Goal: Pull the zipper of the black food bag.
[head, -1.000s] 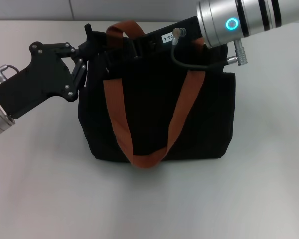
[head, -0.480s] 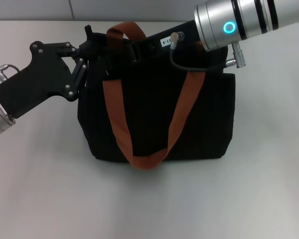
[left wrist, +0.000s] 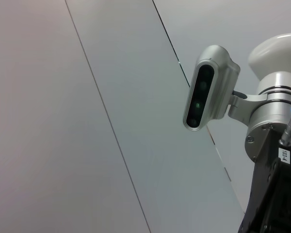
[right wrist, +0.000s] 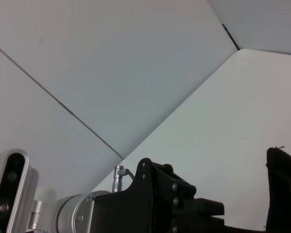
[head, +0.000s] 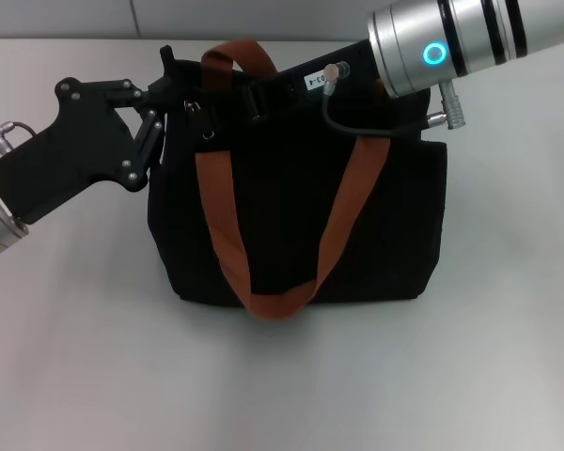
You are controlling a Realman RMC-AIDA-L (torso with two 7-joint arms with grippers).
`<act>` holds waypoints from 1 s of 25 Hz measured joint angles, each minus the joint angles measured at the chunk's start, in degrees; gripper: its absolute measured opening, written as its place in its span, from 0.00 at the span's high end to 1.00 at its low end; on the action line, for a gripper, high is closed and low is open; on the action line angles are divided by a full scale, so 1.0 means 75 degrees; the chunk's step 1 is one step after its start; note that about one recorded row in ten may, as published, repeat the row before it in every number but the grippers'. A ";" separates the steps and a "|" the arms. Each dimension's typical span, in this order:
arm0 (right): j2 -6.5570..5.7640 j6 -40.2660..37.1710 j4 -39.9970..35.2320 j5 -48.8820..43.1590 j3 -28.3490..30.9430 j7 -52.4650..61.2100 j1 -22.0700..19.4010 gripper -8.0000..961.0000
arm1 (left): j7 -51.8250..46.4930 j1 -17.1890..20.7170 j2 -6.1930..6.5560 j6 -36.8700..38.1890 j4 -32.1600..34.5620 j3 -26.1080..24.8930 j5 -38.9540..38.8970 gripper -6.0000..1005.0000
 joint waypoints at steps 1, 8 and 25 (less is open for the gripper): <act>-0.0002 0.0000 -0.0006 0.0000 0.0000 -0.0003 -0.0004 0.95 | 0.0000 0.0002 0.0000 0.0002 0.0000 0.0000 0.0000 0.94; -0.0007 -0.0002 -0.0065 -0.0007 0.0004 -0.0076 -0.0025 0.99 | 0.0000 0.0017 0.0000 0.0023 0.0000 0.0000 0.0000 0.94; -0.0010 0.0015 -0.0573 -0.0439 0.0003 0.0418 -0.0011 0.99 | 0.0000 0.0026 0.0001 0.0048 -0.0001 -0.0012 -0.0083 0.94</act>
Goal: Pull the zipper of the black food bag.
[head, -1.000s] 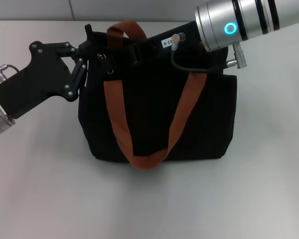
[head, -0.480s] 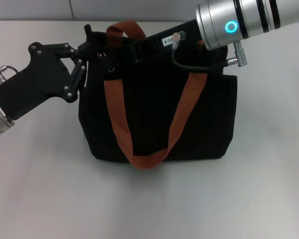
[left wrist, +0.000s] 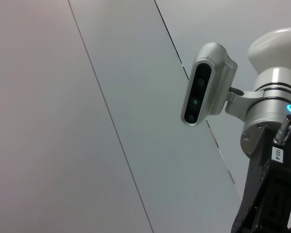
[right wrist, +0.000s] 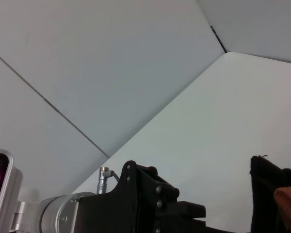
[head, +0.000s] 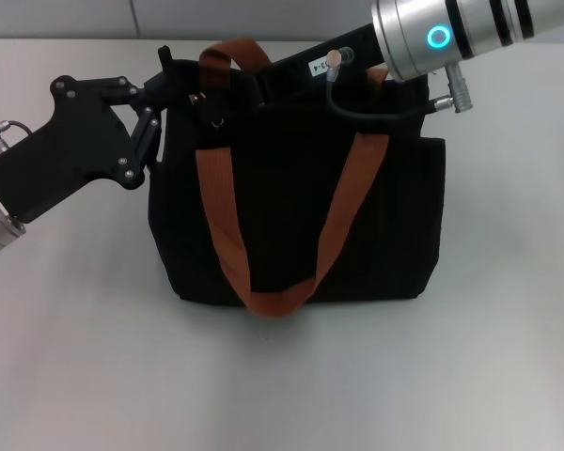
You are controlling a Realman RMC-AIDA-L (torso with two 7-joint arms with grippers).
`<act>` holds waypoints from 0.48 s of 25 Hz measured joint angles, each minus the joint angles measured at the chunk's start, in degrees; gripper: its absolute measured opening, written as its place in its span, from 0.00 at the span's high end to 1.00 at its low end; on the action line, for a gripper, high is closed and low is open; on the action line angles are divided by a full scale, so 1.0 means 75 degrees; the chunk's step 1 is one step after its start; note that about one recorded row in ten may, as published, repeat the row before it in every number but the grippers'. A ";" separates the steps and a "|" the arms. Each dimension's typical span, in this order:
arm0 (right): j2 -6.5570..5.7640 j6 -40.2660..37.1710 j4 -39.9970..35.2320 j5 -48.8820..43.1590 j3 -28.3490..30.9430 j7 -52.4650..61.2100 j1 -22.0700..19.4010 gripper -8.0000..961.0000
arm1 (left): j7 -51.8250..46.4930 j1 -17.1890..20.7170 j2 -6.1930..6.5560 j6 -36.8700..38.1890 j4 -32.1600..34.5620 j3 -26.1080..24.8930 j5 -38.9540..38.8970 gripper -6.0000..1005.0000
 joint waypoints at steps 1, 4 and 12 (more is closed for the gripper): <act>0.0000 -0.0002 -0.0062 -0.0063 0.0000 0.0066 -0.0005 0.99 | 0.0000 -0.0003 0.0003 -0.0007 0.0000 0.0001 -0.0003 0.94; 0.0000 -0.0016 -0.0161 -0.0226 -0.0015 0.0195 0.0025 0.99 | 0.0000 -0.0025 0.0006 -0.0031 0.0000 0.0000 -0.0008 0.94; 0.0018 0.0005 -0.0575 -0.0681 -0.0203 0.0711 0.0086 0.99 | 0.0000 -0.0063 0.0011 -0.0085 0.0000 0.0001 -0.0055 0.94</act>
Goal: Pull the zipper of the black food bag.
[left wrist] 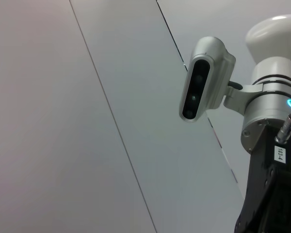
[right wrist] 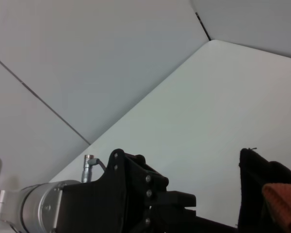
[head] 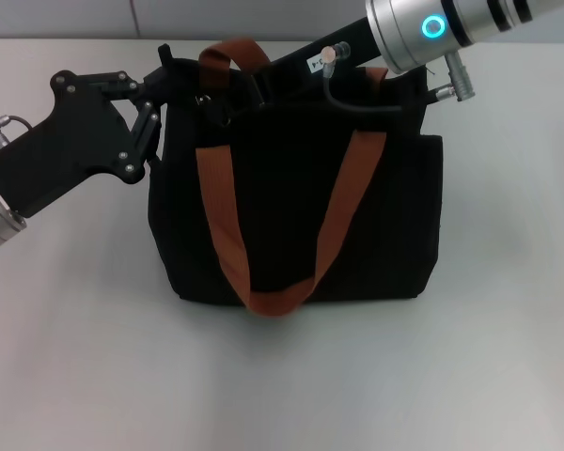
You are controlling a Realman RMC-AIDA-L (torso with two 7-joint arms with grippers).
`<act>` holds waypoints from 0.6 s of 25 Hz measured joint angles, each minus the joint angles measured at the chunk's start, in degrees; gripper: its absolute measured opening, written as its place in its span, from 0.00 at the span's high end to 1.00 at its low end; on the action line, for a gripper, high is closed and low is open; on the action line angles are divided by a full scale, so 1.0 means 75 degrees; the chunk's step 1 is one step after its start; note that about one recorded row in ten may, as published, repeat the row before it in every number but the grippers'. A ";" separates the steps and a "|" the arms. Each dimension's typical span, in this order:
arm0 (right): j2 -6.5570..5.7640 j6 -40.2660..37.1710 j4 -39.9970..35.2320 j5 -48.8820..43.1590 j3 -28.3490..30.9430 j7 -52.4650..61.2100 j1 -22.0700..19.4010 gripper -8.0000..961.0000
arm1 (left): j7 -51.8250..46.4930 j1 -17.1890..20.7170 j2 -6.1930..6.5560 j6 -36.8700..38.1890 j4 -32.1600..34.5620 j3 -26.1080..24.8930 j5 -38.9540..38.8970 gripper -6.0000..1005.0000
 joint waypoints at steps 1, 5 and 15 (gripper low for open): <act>0.0001 0.0003 -0.0050 -0.0039 -0.0025 0.0051 0.0000 0.99 | 0.0000 -0.0005 0.0000 -0.0004 0.0000 0.0000 -0.0009 0.94; 0.0004 0.0008 -0.0147 -0.0202 -0.0103 0.0235 0.0041 0.99 | 0.0000 -0.0029 0.0000 -0.0022 0.0001 -0.0001 -0.0022 0.94; 0.0006 0.0012 -0.0477 -0.0589 -0.0115 0.0724 -0.0037 0.99 | 0.0000 -0.0084 0.0000 -0.0060 0.0001 -0.0001 -0.0041 0.93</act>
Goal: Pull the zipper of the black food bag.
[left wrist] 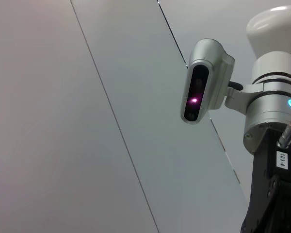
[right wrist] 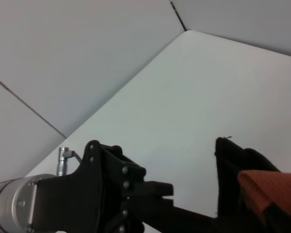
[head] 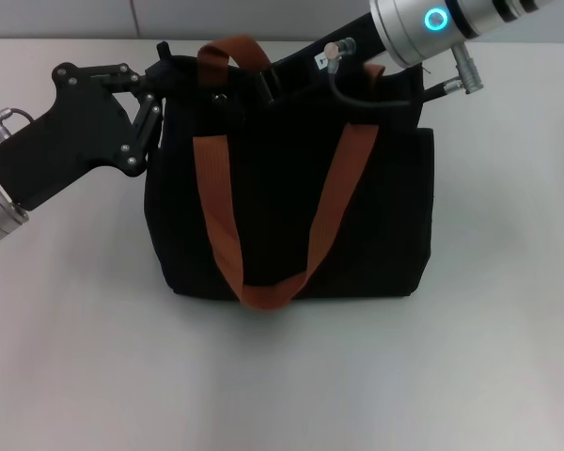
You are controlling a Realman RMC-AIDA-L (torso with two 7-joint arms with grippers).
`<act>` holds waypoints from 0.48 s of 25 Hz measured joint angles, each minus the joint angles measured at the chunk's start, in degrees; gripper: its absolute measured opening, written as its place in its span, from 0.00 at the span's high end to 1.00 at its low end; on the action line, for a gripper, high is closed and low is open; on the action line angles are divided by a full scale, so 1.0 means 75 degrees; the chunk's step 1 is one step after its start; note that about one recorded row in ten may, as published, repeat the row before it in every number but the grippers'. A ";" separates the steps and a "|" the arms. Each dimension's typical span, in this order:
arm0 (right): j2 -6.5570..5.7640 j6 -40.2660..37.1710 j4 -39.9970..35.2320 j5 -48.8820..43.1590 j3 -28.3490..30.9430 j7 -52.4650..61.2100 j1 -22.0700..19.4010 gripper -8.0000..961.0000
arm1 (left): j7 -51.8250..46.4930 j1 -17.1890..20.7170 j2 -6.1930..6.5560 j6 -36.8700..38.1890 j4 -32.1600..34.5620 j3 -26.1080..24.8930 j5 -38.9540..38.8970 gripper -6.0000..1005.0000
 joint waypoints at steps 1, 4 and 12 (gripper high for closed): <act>-0.0001 0.0000 -0.0051 -0.0005 0.0001 0.0034 -0.0036 0.99 | 0.0000 -0.0004 0.0000 -0.0011 0.0000 0.0000 -0.0001 0.93; 0.0000 -0.0017 -0.0233 -0.0011 0.0001 0.0141 -0.0171 0.99 | 0.0000 -0.0013 0.0000 -0.0041 0.0000 0.0000 -0.0002 0.93; -0.0002 -0.0137 -0.0560 -0.0023 0.0002 0.0295 -0.0402 0.99 | 0.0009 -0.0015 -0.0001 -0.0081 -0.0001 -0.0014 -0.0003 0.93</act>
